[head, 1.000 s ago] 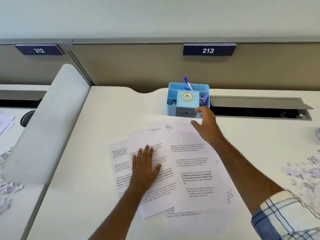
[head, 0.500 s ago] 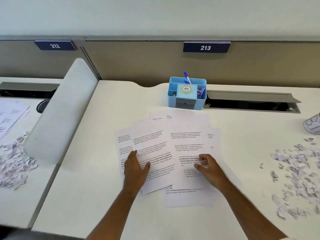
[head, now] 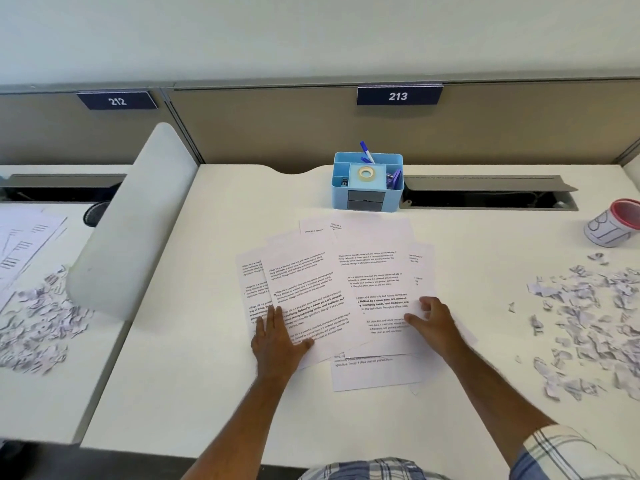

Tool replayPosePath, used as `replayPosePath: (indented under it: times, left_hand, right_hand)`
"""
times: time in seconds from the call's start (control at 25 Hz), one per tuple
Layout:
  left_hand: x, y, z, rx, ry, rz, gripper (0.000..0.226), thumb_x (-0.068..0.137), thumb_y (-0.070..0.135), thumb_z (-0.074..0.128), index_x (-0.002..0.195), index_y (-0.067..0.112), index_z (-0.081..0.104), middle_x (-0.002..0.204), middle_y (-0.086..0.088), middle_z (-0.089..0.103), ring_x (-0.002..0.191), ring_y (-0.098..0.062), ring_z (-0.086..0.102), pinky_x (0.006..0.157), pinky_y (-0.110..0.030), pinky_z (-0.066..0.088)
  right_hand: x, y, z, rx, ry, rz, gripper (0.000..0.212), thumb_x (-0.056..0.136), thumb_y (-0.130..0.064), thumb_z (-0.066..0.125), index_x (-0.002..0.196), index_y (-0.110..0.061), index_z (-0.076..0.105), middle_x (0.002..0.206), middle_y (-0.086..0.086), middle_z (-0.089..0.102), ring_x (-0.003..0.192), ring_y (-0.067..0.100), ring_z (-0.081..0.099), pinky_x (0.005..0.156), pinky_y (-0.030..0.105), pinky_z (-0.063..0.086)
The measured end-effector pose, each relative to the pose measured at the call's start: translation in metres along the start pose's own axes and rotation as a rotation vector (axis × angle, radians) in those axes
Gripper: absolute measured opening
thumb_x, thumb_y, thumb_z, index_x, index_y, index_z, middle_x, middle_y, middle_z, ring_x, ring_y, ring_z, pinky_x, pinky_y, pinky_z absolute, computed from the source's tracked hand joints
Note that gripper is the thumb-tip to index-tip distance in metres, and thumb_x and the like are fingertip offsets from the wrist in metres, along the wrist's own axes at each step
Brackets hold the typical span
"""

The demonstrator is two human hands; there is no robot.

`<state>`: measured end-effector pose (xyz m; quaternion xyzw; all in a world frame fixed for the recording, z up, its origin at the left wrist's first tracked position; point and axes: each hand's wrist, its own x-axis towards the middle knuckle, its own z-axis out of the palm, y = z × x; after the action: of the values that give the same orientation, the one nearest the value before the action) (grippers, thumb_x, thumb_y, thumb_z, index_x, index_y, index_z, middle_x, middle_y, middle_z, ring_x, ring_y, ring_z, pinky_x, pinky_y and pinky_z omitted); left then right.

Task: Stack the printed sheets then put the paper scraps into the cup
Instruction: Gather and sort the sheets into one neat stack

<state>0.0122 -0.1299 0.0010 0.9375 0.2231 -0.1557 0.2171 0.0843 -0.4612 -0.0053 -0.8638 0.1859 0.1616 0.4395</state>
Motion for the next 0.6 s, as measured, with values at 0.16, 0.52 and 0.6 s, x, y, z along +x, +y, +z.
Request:
replayPosePath:
  times: [0.16, 0.52, 0.6]
  left_hand:
    - [0.001, -0.002, -0.003, 0.045, -0.053, 0.035, 0.113, 0.086, 0.063, 0.073, 0.167, 0.021, 0.006, 0.176, 0.002, 0.0, 0.162, -0.029, 0.0, 0.126, -0.052, 0.016]
    - [-0.001, 0.015, -0.002, 0.024, -0.085, 0.185, 0.107, 0.087, 0.043, 0.079, 0.166, 0.023, 0.01, 0.173, 0.006, 0.016, 0.16, -0.023, 0.012, 0.126, -0.048, 0.015]
    - [-0.003, 0.019, -0.001, -0.013, -0.09, 0.191, 0.106, 0.086, 0.043, 0.08, 0.166, 0.023, 0.013, 0.172, 0.006, 0.018, 0.158, -0.02, 0.016, 0.126, -0.046, 0.017]
  right_hand:
    - [0.001, -0.004, 0.004, 0.093, 0.03, 0.04, 0.056, 0.08, -0.024, 0.085, 0.127, -0.013, 0.056, 0.126, 0.007, 0.057, 0.115, 0.026, 0.058, 0.103, 0.042, 0.048]
    - [-0.016, -0.035, 0.024, 0.295, -0.016, 0.105, 0.047, 0.085, -0.018, 0.082, 0.124, -0.01, 0.056, 0.118, 0.004, 0.058, 0.11, 0.02, 0.057, 0.089, 0.029, 0.041]
    - [-0.019, -0.037, 0.031, 0.319, -0.04, 0.11, 0.046, 0.085, -0.018, 0.082, 0.123, -0.011, 0.056, 0.117, 0.003, 0.059, 0.108, 0.019, 0.058, 0.088, 0.03, 0.043]
